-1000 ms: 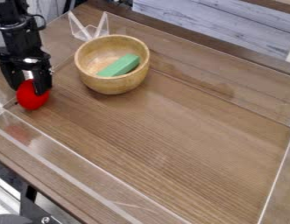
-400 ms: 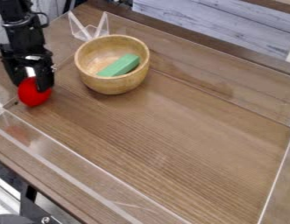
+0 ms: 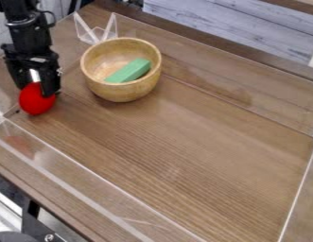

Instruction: Move the red object to the right side of the table

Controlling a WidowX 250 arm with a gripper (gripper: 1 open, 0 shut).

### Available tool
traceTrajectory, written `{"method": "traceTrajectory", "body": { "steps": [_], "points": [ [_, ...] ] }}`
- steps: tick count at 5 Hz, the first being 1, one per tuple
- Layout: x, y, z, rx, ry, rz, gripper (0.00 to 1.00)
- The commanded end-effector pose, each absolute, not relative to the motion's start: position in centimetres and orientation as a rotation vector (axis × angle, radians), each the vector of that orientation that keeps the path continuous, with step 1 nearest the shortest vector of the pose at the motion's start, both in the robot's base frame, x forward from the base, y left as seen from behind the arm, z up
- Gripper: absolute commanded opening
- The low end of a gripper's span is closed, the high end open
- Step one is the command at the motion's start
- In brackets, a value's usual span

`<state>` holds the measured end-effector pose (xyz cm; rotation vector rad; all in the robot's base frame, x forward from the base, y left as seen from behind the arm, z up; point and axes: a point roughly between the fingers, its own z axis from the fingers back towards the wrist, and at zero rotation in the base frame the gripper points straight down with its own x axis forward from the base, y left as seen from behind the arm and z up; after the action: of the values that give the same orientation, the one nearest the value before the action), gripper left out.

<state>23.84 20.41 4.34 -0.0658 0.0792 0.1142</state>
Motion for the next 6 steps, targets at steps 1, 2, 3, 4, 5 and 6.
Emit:
{"method": "traceTrajectory", "body": {
  "steps": [1,2,3,4,5,6],
  "points": [
    [23.8,21.4,5.9,-0.029,0.035,0.125,1.0],
    [23.0,21.5,5.9,-0.034,0.037,0.145,1.0],
    [22.3,21.5,4.8,-0.039,0.039,0.177,1.0],
    [21.9,20.6,4.9,-0.045,0.031,0.146,0.0],
    [21.7,19.5,5.6,-0.054,0.017,0.108,0.0],
    [21.8,19.3,7.2,-0.064,0.0,0.114,0.0]
  ]
}}
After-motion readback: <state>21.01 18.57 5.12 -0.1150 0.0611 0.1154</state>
